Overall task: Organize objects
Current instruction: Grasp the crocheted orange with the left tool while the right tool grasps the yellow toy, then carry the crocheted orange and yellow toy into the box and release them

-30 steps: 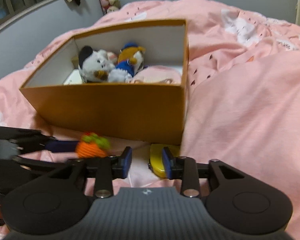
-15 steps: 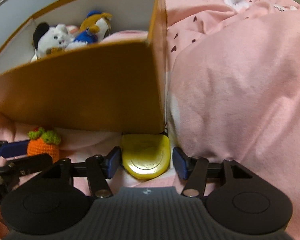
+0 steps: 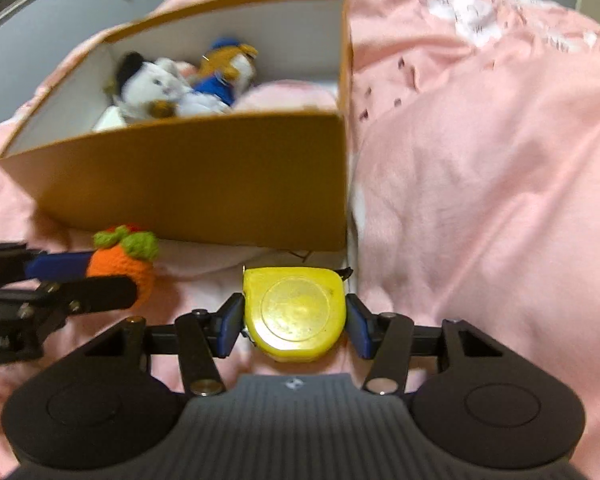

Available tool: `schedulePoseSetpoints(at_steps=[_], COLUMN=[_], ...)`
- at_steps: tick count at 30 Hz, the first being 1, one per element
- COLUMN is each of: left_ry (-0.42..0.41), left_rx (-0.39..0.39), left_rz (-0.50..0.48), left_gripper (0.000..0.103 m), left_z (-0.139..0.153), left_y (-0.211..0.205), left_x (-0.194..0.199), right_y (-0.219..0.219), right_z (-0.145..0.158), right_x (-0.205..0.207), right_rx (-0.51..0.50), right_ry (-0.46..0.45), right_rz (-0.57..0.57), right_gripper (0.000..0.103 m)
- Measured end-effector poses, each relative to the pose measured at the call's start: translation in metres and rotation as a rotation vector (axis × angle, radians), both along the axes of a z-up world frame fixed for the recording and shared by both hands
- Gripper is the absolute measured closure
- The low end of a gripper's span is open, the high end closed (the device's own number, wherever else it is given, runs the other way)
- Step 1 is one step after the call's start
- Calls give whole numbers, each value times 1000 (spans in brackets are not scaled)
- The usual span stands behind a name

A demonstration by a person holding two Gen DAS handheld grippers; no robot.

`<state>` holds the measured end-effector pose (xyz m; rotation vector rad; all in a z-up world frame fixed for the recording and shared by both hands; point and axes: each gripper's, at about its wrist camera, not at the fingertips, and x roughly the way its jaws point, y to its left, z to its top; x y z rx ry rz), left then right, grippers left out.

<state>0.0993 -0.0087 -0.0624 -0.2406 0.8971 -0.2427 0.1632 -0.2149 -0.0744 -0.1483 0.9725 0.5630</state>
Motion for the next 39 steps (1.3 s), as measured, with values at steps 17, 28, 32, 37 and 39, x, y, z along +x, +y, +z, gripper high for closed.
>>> schedulePoseSetpoints(at_steps=[17,28,32,37,39], left_ry=[-160,-113,-89,-71,-64], left_rx=[16,3,-15,-3,-6], left_rz=[19,54,61,65,68], left_gripper=[58,58,58,58,58], left_z=[105,74,63,53,50], left_y=[28,49,57,61,63], left_x=[60,135,150,162,164], right_y=[50,127,141,150,152], right_z=[113,53,33,19,16], right_x=[49,148,164,176,179], right_rx=[-30,-316,-386,-435,-462], right_ry=[-268,-261,-224,-209,-229], right_rz=[256,368,401,415,425], right_gripper=[48,47,47,47,47])
